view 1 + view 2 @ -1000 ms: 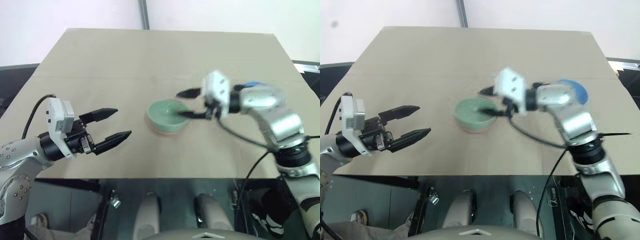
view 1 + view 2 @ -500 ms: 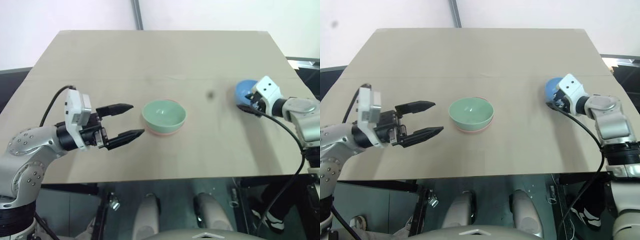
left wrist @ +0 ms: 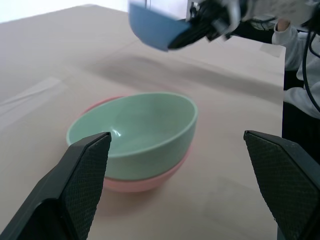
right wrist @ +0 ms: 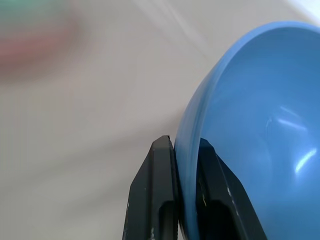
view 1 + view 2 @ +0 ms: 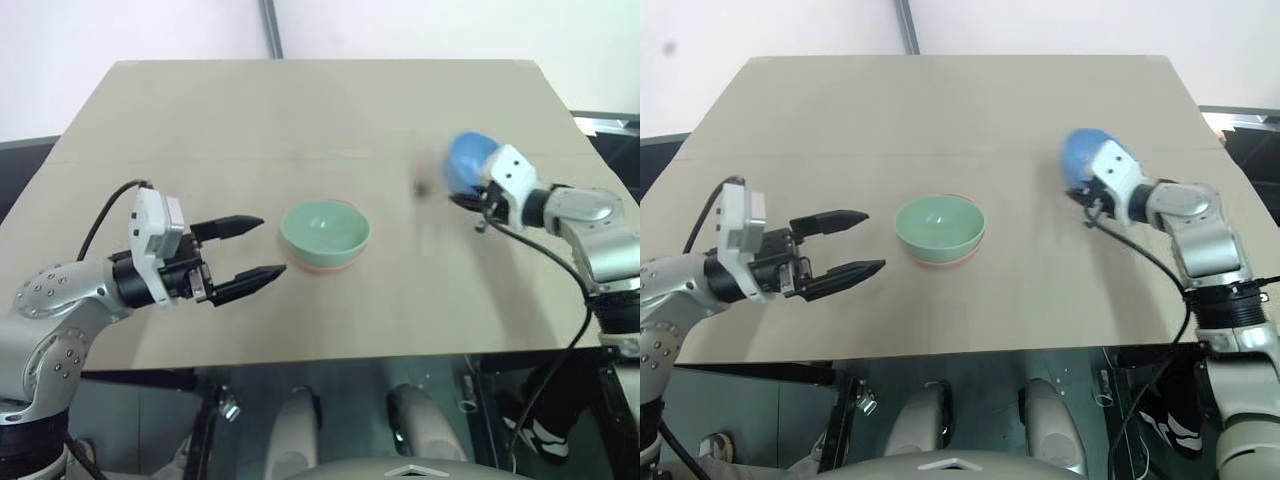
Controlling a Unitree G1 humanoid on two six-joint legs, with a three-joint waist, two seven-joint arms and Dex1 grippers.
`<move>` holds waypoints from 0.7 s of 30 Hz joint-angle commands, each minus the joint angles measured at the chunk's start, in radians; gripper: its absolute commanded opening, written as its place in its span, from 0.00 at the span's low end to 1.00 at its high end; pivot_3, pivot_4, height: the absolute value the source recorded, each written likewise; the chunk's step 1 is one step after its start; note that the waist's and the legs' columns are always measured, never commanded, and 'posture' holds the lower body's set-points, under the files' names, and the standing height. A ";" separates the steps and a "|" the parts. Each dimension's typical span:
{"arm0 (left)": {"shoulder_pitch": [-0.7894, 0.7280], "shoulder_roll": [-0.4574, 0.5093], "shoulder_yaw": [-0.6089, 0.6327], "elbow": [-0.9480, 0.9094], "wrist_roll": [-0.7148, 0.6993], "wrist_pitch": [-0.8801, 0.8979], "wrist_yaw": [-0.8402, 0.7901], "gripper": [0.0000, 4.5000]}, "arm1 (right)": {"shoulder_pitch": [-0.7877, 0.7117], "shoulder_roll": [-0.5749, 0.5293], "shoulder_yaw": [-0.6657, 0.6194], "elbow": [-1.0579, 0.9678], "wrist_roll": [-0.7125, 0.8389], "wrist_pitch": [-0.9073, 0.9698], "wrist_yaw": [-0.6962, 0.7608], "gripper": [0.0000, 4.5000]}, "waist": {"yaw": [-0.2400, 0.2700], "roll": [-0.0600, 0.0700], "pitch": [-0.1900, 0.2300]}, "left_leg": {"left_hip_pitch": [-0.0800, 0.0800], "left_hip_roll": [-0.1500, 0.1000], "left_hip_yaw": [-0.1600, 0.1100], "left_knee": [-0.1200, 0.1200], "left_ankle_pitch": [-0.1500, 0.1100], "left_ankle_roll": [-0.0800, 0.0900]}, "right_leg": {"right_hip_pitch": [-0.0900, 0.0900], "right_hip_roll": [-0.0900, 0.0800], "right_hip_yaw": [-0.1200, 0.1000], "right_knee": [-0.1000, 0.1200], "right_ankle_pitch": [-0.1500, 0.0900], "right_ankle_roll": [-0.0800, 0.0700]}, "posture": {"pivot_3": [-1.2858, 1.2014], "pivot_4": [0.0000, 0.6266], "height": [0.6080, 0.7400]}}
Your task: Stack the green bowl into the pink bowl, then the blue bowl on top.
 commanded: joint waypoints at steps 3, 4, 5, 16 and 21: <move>0.063 -0.001 0.038 0.005 0.046 -0.059 -0.025 1.00 | -0.056 0.088 0.093 -0.213 0.103 0.105 0.004 0.01 | 0.014 -0.001 -0.001 | -0.001 0.000 0.000 0.002 0.000 0.000 | 0.001 -0.001 -0.001 -0.001 0.000 0.000 | 0.52 0.24 1.00; 0.075 -0.002 0.043 0.008 0.052 -0.068 -0.030 1.00 | -0.065 0.118 0.129 -0.226 0.102 0.101 0.005 0.01 | 0.014 -0.001 0.000 | -0.001 0.000 0.000 0.002 0.000 0.000 | 0.001 -0.001 -0.001 -0.001 0.000 0.000 | 0.52 0.24 1.00; 0.081 -0.002 0.045 0.009 0.054 -0.073 -0.031 1.00 | -0.070 0.135 0.149 -0.228 0.099 0.098 0.006 0.01 | 0.014 -0.001 0.000 | -0.001 0.000 0.000 0.002 0.000 0.000 | 0.000 -0.001 0.000 -0.001 0.000 0.000 | 0.52 0.24 1.00; 0.125 -0.002 0.081 -0.029 0.043 -0.064 -0.001 1.00 | -0.082 0.200 0.320 0.005 -0.060 -0.121 0.047 0.27 | 0.026 -0.001 -0.001 | -0.001 0.000 0.000 0.002 0.000 0.000 | 0.000 0.000 -0.001 0.000 0.000 0.000 | 0.52 0.24 1.00; 0.157 -0.004 0.064 -0.068 0.131 -0.112 0.039 1.00 | -0.090 0.188 0.276 -0.009 -0.073 -0.131 0.037 0.72 | 0.026 -0.001 -0.001 | -0.001 0.000 0.000 0.002 0.000 0.000 | 0.000 -0.001 -0.001 0.000 0.000 0.000 | 0.52 0.24 1.00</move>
